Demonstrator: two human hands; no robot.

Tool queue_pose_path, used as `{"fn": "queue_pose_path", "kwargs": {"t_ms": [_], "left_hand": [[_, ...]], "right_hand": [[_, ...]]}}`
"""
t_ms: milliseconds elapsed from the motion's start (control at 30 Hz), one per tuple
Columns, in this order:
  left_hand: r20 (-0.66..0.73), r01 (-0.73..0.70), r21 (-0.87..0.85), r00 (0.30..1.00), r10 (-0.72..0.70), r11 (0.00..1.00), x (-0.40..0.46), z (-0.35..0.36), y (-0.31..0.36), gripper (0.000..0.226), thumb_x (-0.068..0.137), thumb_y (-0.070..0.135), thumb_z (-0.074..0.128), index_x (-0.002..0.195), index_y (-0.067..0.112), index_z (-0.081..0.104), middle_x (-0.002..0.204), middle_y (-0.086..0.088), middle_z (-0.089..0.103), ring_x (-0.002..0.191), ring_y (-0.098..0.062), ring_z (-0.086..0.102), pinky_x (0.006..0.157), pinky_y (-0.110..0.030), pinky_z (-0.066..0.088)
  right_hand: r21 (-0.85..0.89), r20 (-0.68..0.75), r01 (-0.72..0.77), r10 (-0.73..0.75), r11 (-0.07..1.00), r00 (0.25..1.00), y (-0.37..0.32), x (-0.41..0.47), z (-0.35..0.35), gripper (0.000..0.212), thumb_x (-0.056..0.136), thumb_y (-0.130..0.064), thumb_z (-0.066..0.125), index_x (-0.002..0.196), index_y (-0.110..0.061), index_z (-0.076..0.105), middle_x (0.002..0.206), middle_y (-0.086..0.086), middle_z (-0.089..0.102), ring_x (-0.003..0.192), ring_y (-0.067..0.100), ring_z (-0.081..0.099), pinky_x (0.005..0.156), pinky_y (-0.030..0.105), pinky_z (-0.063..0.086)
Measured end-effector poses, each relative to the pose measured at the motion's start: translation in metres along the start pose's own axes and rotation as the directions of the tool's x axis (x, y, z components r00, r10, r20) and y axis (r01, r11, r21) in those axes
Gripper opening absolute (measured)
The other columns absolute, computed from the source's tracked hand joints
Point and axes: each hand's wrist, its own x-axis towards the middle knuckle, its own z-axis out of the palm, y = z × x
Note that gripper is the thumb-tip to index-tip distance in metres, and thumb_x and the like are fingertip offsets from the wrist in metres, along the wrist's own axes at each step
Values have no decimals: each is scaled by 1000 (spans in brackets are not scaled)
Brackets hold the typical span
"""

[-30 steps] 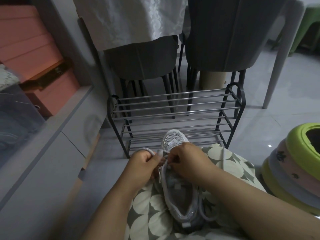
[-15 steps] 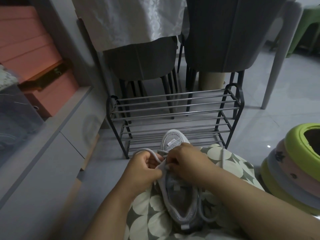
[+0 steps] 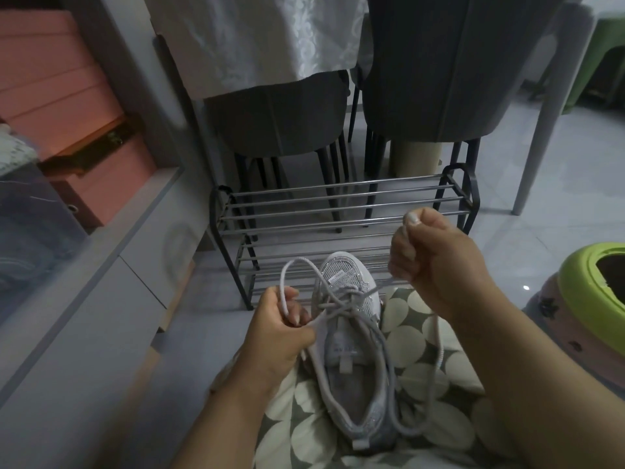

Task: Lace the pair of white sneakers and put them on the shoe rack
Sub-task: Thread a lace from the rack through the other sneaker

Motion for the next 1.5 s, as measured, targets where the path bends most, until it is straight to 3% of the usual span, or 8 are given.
{"fn": "queue_pose_path", "kwargs": {"t_ms": [133, 333, 600, 733, 900, 1000, 1267, 1500], "left_hand": [[-11, -11, -21, 1000, 11, 1000, 1, 0, -1, 65, 74, -26, 57, 113, 25, 51, 64, 6, 36, 64, -12, 40, 63, -24, 42], [-32, -33, -41, 999, 31, 999, -3, 4, 4, 84, 56, -3, 60, 128, 35, 41, 69, 3, 32, 60, -7, 38, 59, -14, 42], [-49, -33, 31, 998, 34, 999, -3, 1, 0, 89, 73, -21, 62, 141, 30, 34, 82, -1, 41, 72, -12, 42, 65, -19, 44], [-32, -46, 8, 998, 46, 999, -3, 2, 1, 88, 64, -9, 64, 139, 28, 37, 78, 4, 44, 71, -11, 46, 66, -17, 44], [-20, -29, 13, 999, 29, 1000, -1, 2, 0, 74, 57, 3, 64, 123, 36, 50, 91, 1, 50, 81, -13, 55, 68, -19, 48], [-35, -39, 32, 999, 40, 999, -1, 2, 1, 70, 55, 4, 63, 117, 35, 53, 95, -1, 51, 82, -13, 56, 68, -18, 50], [-55, -39, 37, 998, 41, 999, -2, 1, 4, 63, 72, -22, 62, 115, 24, 56, 92, -3, 56, 70, 3, 60, 66, -15, 51], [-42, -28, 76, 999, 32, 997, -3, 0, 5, 55, 72, -18, 64, 109, 22, 59, 87, -2, 60, 76, -6, 61, 70, -22, 50]], "right_hand": [[-921, 166, 190, -98, 341, 981, 5, -3, -3, 19, 92, -32, 54, 79, -22, 46, 60, -7, 48, 51, 11, 41, 51, 27, 37], [-917, 211, 276, 236, -287, 948, 17, -1, 0, 33, 91, -48, 50, 86, -17, 61, 97, -3, 47, 83, 15, 52, 69, 27, 43], [-104, 226, -54, 77, 993, 971, 5, 8, -10, 32, 93, -27, 45, 70, -14, 64, 77, 6, 60, 79, 22, 62, 83, 39, 53], [-105, 100, 19, -8, 994, 995, -4, 6, -11, 31, 98, -22, 41, 67, -13, 41, 54, 1, 42, 44, 14, 35, 46, 25, 38], [-954, 290, 296, 113, -43, 950, 15, 0, -7, 26, 88, -53, 50, 87, -27, 51, 73, -12, 50, 64, 3, 47, 55, 21, 40], [-939, 245, 301, 294, -166, 924, 18, 5, -8, 28, 87, -55, 53, 79, -28, 55, 91, -8, 49, 81, 13, 52, 72, 30, 47], [-606, 243, 115, 45, 787, 969, 0, -1, -2, 37, 84, -47, 51, 80, -12, 60, 73, 2, 55, 67, 14, 50, 66, 27, 44], [-498, 387, 95, 122, 862, 914, 9, -2, 0, 41, 88, -31, 50, 88, 10, 54, 84, 11, 72, 80, 28, 67, 77, 42, 52]]}}
